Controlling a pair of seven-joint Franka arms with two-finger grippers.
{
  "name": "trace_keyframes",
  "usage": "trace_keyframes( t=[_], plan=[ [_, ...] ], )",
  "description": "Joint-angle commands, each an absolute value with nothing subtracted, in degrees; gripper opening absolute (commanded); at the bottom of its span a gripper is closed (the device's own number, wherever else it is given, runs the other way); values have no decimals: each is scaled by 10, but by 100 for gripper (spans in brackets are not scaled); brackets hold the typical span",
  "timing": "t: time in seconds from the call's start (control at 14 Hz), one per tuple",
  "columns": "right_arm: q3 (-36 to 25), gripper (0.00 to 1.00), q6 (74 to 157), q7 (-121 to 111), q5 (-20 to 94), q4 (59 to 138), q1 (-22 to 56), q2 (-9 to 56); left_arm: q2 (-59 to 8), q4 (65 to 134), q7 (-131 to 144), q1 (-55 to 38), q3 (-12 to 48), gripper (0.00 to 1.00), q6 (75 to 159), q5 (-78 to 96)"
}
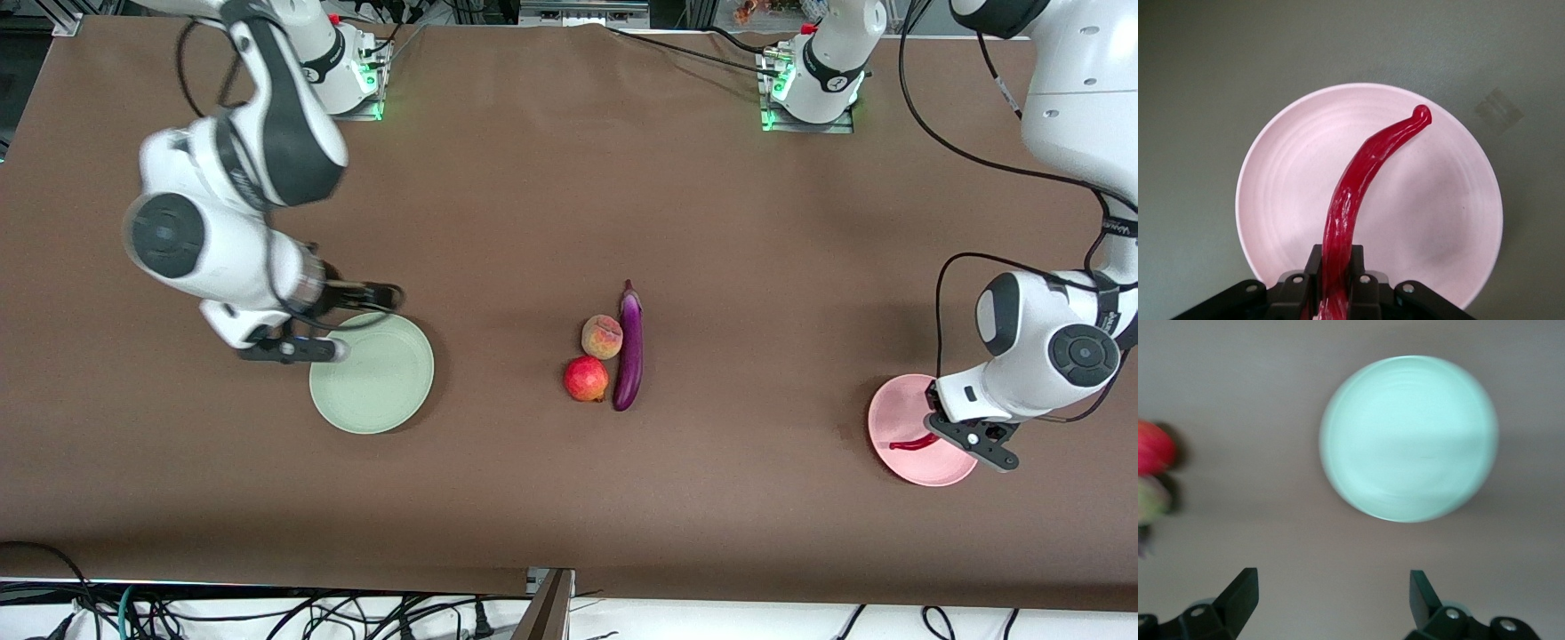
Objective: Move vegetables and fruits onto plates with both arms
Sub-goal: 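Carry the chili onto the pink plate while the right gripper reaches the peach, then grasp the peach with the right gripper while the left gripper withdraws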
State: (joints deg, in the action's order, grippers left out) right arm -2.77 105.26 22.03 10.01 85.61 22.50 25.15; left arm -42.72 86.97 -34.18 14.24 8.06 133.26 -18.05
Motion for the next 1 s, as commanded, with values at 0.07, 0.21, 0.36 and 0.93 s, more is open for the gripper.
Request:
trace_keyframes(
  t=[0.07,0.21,0.36,0.93],
  plan=[
    [-33,100,1190,385,122,846,324,324,-446,835,-367,143,87,100,1328,-185],
    [-33,100,1267,469,117,845,368,360,-441,835,-367,145,87,100,1327,-184],
    [-34,100,1326,518,107,845,402,390,-428,834,-361,148,89,100,1323,-181],
    [-38,100,1449,647,56,823,462,456,-275,817,-331,141,103,100,1100,-107]
  ],
)
